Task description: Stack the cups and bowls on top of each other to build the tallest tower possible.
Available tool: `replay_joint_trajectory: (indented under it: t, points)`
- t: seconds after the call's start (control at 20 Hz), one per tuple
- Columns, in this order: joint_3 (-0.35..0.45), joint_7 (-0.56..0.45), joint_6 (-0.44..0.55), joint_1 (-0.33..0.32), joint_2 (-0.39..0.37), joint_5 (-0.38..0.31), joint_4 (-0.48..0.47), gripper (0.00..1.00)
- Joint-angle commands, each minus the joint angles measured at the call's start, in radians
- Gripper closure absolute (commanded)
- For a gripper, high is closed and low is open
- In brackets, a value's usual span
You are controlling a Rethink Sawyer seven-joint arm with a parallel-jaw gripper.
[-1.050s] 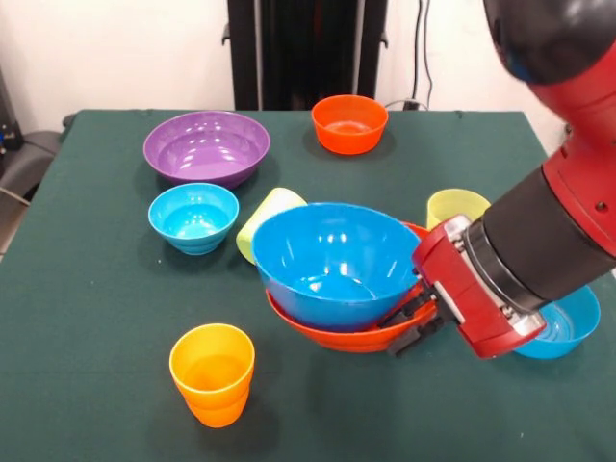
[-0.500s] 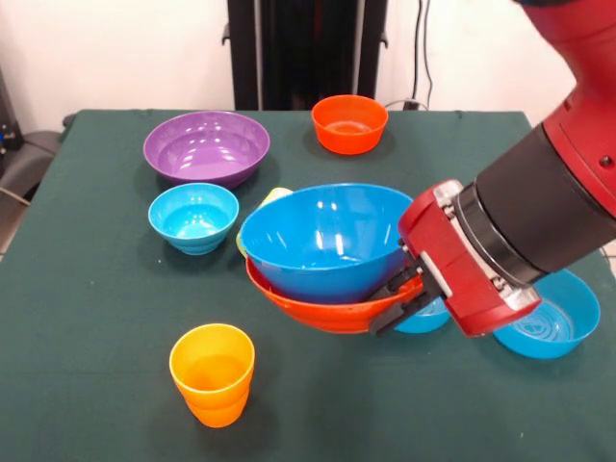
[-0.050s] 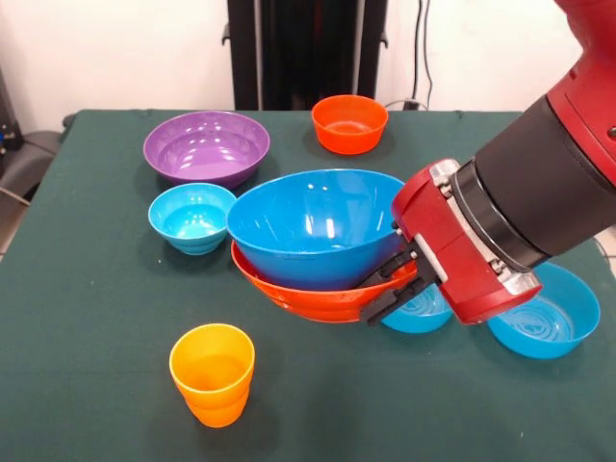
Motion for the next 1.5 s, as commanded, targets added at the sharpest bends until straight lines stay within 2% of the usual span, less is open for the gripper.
replay_joint_trajectory:
  t: [0.05, 0.55, 1.5]
  points:
    - [0.001, -0.007, 0.052, -0.017, -0.024, -0.031, -0.053, 1.0]
    - [0.052, -0.027, -0.044, -0.024, 0.003, -0.053, -0.011, 1.0]
    - [0.01, -0.097, -0.064, -0.152, 0.016, 0.01, -0.154, 1.0]
